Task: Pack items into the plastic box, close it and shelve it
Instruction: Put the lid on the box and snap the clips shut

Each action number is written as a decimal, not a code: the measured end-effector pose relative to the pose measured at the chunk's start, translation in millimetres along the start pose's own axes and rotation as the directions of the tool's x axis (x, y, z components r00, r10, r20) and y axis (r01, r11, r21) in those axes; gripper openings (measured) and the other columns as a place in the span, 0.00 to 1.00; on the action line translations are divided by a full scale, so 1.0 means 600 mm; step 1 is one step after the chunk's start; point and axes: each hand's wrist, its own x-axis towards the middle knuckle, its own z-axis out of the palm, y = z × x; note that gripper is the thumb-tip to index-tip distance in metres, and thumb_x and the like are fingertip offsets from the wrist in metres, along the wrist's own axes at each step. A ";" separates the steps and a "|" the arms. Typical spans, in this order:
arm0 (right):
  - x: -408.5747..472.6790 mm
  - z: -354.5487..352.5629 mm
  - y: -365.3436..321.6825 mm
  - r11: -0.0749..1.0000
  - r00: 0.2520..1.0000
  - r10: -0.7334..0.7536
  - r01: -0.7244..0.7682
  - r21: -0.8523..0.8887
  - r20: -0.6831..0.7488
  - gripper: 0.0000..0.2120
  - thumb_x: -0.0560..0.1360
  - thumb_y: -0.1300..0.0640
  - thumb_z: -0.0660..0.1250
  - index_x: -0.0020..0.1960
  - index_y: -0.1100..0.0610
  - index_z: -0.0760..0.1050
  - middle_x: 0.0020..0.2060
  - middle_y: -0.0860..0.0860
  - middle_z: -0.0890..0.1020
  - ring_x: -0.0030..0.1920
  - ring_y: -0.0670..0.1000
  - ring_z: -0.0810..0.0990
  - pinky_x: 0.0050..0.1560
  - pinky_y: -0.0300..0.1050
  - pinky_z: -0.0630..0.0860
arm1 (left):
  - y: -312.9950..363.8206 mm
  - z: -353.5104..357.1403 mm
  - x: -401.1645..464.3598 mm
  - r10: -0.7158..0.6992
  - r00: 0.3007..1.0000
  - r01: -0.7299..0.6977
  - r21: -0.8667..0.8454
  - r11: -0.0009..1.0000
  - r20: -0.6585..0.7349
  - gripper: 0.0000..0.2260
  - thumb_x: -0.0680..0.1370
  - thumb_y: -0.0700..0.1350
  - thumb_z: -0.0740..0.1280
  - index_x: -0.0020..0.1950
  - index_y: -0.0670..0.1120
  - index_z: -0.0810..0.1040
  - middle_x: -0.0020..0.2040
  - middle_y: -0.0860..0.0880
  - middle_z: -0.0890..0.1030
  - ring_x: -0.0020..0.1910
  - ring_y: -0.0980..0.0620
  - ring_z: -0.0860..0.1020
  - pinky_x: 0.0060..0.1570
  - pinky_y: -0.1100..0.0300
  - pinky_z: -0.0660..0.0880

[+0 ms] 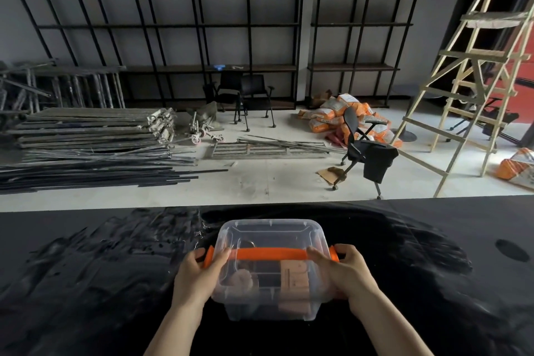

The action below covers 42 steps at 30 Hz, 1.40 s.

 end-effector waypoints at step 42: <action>-0.006 0.020 0.008 0.944 0.927 -0.317 0.329 -0.027 0.201 0.46 0.72 0.36 0.68 0.80 0.41 0.45 0.75 0.54 0.69 0.67 0.57 0.75 0.61 0.55 0.75 | 0.005 0.035 -0.019 0.295 0.947 -0.282 -0.113 0.953 0.127 0.47 0.65 0.67 0.75 0.79 0.59 0.57 0.79 0.55 0.62 0.77 0.47 0.62 0.72 0.40 0.61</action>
